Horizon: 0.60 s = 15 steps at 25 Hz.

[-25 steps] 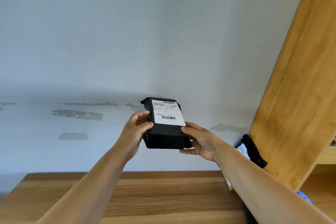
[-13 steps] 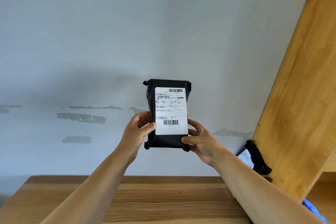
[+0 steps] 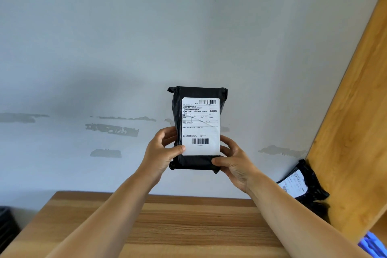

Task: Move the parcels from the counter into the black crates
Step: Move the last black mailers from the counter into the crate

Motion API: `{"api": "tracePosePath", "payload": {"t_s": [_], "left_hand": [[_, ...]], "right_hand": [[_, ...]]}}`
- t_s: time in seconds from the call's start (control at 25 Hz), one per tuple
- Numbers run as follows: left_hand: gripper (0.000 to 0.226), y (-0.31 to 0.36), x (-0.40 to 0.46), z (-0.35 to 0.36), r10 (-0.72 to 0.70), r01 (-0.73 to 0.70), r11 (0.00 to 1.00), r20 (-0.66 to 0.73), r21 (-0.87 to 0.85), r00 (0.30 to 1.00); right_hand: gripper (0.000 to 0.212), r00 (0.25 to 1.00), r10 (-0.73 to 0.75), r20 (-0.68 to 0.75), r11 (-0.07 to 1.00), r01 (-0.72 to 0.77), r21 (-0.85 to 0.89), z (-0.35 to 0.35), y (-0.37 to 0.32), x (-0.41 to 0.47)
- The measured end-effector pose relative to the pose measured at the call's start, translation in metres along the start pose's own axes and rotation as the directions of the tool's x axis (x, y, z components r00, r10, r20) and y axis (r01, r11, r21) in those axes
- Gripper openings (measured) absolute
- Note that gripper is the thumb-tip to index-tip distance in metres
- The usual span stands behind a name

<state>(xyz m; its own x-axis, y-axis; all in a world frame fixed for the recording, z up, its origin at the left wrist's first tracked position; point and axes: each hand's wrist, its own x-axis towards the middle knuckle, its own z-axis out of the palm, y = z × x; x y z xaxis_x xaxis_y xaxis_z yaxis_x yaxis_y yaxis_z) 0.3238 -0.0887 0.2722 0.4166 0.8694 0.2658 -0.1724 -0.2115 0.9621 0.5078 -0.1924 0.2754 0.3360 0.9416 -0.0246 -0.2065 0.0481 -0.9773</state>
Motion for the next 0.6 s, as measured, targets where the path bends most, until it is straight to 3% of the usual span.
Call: {"api": "tracePosePath", "payload": {"t_s": [0.36,0.6], "left_hand": [[0.043,-0.012,-0.022,-0.06,-0.086,0.087,0.996,-0.048,0.028,0.995],[0.041,-0.004,-0.079,-0.102,-0.18,0.184,0.983,-0.172,0.01,0.969]], "right_hand": [[0.075,0.997,0.069,0.019,0.997,-0.069,0.034,0.05,0.037,-0.002],[0.074,0.98,0.128,0.152,0.992,-0.129,-0.004,0.09,0.055,-0.02]]}}
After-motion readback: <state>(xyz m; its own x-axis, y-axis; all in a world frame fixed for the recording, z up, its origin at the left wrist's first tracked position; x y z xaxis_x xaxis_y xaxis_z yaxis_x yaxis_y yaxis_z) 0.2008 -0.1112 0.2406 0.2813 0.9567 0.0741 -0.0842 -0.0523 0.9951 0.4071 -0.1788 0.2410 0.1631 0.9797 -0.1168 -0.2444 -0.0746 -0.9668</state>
